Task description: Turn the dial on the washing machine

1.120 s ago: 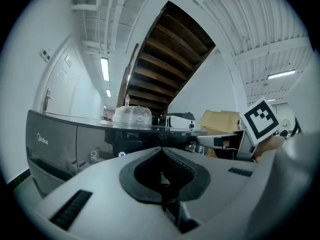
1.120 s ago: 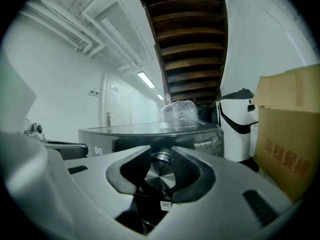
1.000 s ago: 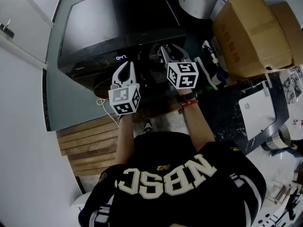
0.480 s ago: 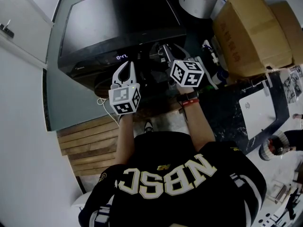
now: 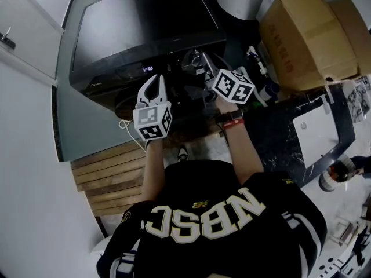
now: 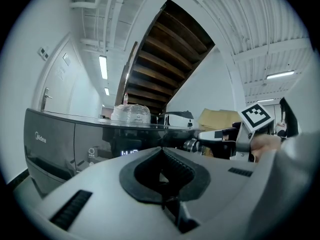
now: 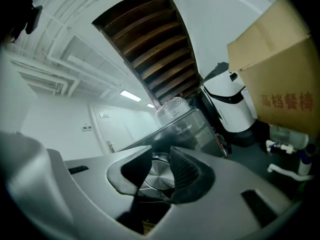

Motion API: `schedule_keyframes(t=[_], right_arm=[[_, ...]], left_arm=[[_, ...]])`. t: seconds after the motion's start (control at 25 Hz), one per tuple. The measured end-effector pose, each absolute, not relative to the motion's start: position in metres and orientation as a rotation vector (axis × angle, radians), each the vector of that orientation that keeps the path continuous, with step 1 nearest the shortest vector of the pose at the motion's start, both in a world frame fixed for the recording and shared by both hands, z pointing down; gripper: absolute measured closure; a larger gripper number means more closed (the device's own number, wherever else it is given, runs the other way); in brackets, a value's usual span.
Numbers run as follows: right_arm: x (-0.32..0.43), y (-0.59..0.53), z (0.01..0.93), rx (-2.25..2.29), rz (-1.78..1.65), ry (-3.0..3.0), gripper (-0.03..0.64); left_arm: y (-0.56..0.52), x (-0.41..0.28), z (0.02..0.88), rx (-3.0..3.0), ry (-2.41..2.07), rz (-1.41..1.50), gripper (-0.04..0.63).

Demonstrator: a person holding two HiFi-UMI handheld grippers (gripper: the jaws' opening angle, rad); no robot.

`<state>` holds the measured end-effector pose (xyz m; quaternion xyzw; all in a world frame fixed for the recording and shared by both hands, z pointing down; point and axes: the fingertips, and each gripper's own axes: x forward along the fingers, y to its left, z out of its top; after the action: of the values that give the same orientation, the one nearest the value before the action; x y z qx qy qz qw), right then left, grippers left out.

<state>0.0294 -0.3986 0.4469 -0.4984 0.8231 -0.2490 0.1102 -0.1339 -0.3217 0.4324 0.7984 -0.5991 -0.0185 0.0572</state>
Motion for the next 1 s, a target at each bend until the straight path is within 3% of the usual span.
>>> schedule_keyframes(t=[0.76,0.8,0.88,1.0], right_arm=[[0.031,-0.399,0.447,-1.446,-0.743,2.413,0.518],[0.033,-0.399,0.448,-1.459,-0.748,2.404,0.526],[0.041,-0.400,0.455,-1.516,-0.758,2.392,0.609],[0.048,-0.400,0.472,-1.529,-0.814,2.407,0.611]], left_arm=[[-0.323,-0.136,0.431,2.425,-1.820,-0.048,0.581],[-0.323,-0.136,0.431,2.425,-1.821,-0.049,0.581],[-0.322,-0.136,0.431,2.426,-1.821,-0.050,0.581],[-0.322,-0.136,0.432,2.424,-1.821,-0.048,0.581]])
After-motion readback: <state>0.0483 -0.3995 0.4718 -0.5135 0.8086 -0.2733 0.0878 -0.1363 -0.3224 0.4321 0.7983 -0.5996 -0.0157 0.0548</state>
